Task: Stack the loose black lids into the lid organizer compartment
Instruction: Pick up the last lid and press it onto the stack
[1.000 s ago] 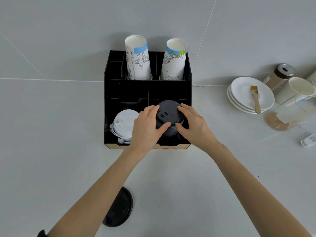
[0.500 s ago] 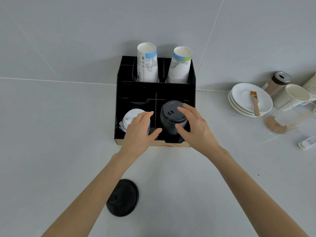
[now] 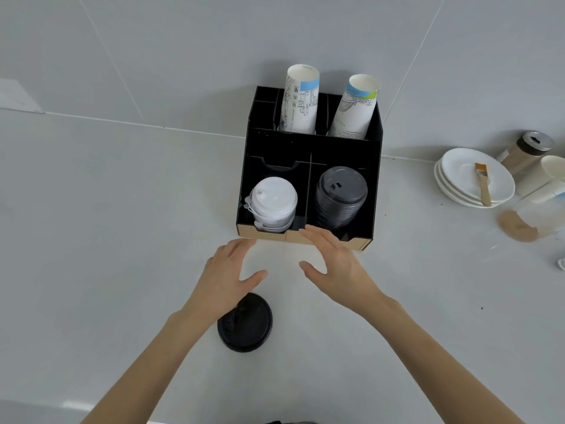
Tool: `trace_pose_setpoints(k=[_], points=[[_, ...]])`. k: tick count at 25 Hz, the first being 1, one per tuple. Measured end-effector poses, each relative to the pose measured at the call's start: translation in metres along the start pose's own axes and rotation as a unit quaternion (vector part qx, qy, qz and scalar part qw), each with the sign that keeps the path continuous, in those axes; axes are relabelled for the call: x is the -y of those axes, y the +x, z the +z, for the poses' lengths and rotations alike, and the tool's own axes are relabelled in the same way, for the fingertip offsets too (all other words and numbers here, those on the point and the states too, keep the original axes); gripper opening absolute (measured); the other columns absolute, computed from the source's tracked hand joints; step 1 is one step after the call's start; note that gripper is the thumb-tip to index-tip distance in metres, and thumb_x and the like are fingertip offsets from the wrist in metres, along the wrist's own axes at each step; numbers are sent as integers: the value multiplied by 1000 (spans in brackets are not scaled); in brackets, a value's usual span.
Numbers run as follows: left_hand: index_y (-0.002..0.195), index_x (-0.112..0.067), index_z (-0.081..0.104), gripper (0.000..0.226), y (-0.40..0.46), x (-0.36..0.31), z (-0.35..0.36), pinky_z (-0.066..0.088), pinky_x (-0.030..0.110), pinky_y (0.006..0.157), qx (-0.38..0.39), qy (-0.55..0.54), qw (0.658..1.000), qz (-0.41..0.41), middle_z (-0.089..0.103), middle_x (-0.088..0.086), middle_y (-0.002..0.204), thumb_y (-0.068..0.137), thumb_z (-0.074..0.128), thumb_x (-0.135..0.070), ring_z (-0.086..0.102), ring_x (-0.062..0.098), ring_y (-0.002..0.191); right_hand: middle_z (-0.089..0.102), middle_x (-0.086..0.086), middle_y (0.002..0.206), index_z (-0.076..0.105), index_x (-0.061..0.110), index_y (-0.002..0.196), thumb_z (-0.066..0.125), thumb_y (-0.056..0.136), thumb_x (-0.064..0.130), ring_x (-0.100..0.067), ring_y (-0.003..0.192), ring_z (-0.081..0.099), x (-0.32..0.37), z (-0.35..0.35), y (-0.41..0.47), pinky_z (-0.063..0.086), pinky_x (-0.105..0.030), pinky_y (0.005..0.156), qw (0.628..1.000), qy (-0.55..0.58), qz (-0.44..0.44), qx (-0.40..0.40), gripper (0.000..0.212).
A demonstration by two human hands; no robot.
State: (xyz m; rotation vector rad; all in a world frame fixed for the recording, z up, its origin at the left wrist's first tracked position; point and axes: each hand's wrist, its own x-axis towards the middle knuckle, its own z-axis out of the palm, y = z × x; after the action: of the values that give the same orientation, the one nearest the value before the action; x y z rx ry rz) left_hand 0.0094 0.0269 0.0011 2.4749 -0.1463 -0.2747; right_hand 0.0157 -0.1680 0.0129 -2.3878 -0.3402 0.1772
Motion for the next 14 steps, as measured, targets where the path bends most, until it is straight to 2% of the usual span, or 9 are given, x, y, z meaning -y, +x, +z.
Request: trace_pose_setpoints(k=[5, 11, 14], points=[[135, -20, 26, 62, -29, 24, 10, 28, 34, 107, 30, 12, 999, -28, 34, 1, 144, 83, 57, -35, 32, 21, 130, 30, 2, 147, 28, 20, 136, 53, 87, 23, -13, 135, 27, 4, 33, -14, 20, -19, 107, 997, -22, -6, 75, 55], [138, -25, 15, 81, -52, 48, 18, 22, 35, 110, 113, 39, 992, -40, 24, -1, 148, 75, 62, -45, 23, 20, 134, 21, 2, 150, 20, 22, 139, 53, 87, 25, -14, 136, 24, 9, 65, -31, 22, -24, 110, 984, -23, 18, 175, 61], [138, -26, 13, 96, -59, 54, 19, 23, 35, 109, 140, 47, 988, -41, 23, -3, 147, 56, 43, -66, 23, 19, 133, 20, 1, 150, 17, 21, 139, 53, 86, 25, -15, 136, 22, 12, 76, -35, 21, -23, 110, 979, -23, 25, 200, 65]])
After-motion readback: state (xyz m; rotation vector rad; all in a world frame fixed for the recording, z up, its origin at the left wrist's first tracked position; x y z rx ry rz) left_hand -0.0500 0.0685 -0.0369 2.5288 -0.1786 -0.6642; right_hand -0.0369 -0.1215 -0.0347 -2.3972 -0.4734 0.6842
